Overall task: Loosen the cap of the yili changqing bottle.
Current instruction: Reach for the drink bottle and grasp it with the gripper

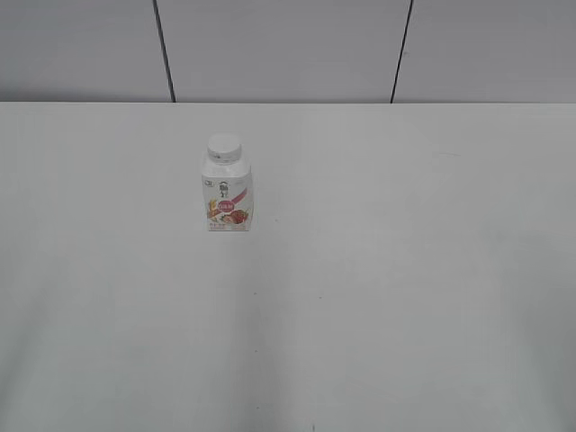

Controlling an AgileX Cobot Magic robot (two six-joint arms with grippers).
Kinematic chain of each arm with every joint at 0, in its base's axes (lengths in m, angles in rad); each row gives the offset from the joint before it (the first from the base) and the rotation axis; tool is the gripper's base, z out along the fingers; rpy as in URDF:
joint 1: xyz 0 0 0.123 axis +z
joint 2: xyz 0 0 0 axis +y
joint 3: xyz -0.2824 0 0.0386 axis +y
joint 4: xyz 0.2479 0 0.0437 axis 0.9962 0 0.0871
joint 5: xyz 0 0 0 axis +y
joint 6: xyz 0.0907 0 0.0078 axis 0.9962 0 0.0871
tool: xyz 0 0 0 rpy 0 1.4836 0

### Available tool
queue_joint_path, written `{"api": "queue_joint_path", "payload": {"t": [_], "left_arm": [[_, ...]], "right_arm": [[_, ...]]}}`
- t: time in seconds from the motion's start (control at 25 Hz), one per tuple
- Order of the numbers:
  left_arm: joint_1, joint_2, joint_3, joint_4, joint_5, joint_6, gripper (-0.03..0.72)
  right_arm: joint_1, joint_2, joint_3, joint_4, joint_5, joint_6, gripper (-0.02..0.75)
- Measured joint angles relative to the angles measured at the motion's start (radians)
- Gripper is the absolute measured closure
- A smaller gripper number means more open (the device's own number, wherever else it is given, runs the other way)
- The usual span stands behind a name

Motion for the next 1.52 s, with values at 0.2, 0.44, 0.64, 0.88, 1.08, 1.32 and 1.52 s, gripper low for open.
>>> {"api": "queue_joint_path", "payload": {"t": [0.2,0.44,0.64,0.88,1.08,1.32,1.52], "left_arm": [[0.000,0.000,0.000,0.000,0.000,0.000,0.109],[0.000,0.000,0.000,0.000,0.000,0.000,0.109],[0.000,0.000,0.000,0.000,0.000,0.000,0.109],[0.000,0.000,0.000,0.000,0.000,0.000,0.109],[0.000,0.000,0.000,0.000,0.000,0.000,0.109],[0.000,0.000,0.000,0.000,0.000,0.000,0.109],[0.000,0.000,0.000,0.000,0.000,0.000,0.109]], "right_arm": [[0.000,0.000,0.000,0.000,0.000,0.000,0.321],[0.000,0.000,0.000,0.000,0.000,0.000,0.321],[0.000,0.000,0.000,0.000,0.000,0.000,0.321],[0.000,0.000,0.000,0.000,0.000,0.000,0.321],[0.000,0.000,0.000,0.000,0.000,0.000,0.321],[0.000,0.000,0.000,0.000,0.000,0.000,0.321],[0.000,0.000,0.000,0.000,0.000,0.000,0.321]]}}
